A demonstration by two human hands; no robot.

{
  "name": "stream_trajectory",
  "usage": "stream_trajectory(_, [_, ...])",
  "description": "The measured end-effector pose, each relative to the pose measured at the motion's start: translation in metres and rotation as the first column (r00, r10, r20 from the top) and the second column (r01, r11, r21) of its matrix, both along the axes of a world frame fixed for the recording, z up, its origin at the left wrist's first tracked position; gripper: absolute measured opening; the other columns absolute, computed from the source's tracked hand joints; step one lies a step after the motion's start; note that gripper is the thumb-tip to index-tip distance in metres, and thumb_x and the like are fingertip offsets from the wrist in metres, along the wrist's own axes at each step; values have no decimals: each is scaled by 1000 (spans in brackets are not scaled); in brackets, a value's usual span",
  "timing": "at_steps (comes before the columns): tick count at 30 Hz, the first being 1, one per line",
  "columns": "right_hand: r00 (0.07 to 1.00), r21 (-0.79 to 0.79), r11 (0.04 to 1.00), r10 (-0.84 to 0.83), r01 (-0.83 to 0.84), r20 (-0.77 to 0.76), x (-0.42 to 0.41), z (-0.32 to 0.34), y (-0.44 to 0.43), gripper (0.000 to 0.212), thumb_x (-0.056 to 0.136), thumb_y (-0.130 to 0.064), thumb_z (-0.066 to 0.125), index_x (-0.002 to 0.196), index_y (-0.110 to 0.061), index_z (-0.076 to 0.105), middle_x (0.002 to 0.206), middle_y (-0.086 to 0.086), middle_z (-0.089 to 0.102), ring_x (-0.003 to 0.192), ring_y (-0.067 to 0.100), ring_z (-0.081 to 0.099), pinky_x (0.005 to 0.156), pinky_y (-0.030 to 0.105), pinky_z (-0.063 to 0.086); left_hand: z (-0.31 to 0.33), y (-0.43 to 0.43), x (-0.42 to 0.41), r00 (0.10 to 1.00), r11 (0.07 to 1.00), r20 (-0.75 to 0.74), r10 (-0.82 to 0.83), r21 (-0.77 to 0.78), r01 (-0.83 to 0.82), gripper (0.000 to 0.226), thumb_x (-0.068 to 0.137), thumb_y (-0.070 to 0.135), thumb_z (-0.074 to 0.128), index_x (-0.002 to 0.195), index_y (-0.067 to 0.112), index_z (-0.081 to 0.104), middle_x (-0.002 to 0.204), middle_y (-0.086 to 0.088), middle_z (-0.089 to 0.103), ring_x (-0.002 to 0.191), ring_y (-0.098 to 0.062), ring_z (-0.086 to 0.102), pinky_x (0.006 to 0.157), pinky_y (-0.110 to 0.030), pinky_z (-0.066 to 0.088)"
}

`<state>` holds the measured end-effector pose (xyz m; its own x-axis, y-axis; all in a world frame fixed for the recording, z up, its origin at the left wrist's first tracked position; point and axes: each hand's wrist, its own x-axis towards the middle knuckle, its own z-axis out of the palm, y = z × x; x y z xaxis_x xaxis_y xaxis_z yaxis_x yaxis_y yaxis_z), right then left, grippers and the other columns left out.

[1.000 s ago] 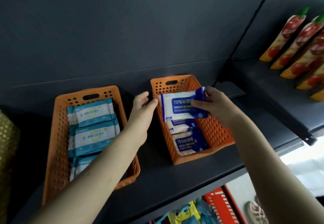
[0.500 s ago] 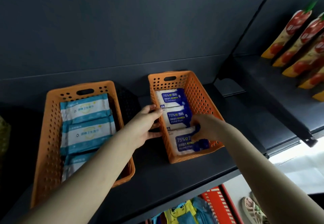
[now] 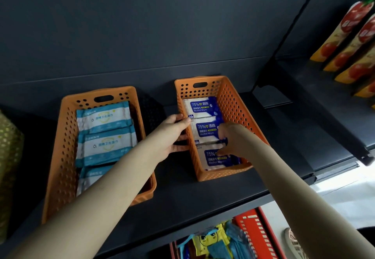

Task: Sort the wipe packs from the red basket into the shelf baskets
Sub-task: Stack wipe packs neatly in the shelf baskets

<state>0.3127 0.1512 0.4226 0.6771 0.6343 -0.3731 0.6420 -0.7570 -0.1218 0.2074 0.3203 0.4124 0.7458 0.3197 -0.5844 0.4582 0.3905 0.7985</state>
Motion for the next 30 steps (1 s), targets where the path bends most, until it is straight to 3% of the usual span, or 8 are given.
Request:
stream_trajectory(3, [994,162,982,-89,99,-66,-1,10,-8,48,80,-36,75,122,-23,54,124,-2,60,103,16,58,76,25,48,5,-1,-1,1000,997,24,2,71,-4,38,95,28,61,131,23,51,115,0,66,100,-20,64,79,-40,57])
stream_trajectory(7, [970,490,838,-222,242,-98,-24,38,-26,52,87,-33,70,134,-23,52,133,-1,59,105,13,57,69,20,44,24,-7,-17,995,910,101,18,411,-58,51,94,23,63,141,21,44,141,-2,51,122,-20,53,102,-44,47])
stream_trajectory(9, [952,642,713,-291,281,-95,-48,46,-43,50,87,-31,69,134,-21,54,132,-2,60,112,16,59,81,25,44,37,-14,-42,984,836,179,-6,541,-93,47,94,25,62,138,25,48,139,2,52,124,-17,51,104,-44,45])
stream_trajectory(12, [928,764,557,-343,324,-144,-106,44,-77,48,88,-33,69,133,-22,56,131,-6,61,116,13,57,94,29,45,48,-31,-104,942,793,325,-85,595,-134,33,94,25,60,125,33,57,116,20,60,109,0,58,100,-38,49])
stream_trajectory(17, [897,764,520,-406,382,-173,-236,6,-146,44,88,-36,68,130,-27,56,122,-13,60,113,9,56,86,23,43,30,-79,-234,893,805,388,-229,591,-50,25,94,23,57,102,46,61,112,19,67,98,9,62,91,-28,51])
stream_trajectory(23, [855,584,632,-451,509,-256,-364,-44,-230,41,92,-26,64,132,-19,55,113,-8,60,104,14,60,73,13,43,-30,-137,-355,944,823,250,-216,567,39,22,95,23,58,105,43,62,110,19,67,98,12,61,76,-7,47])
stream_trajectory(27, [791,525,600,-528,604,-308,-396,-72,-276,41,90,-15,67,129,-10,58,120,10,65,109,27,61,80,26,41,-81,-179,-392,964,845,143,-222,522,117,21,94,19,60,107,35,62,112,15,66,100,10,61,84,-7,45])
stream_trajectory(30, [759,486,588,-560,647,-333,-397,-91,-302,40,89,-13,69,127,-6,58,120,15,65,110,31,62,81,32,45,-113,-207,-401,969,863,79,-235,476,170,20,95,18,60,112,29,62,111,15,64,95,19,58,78,0,42])
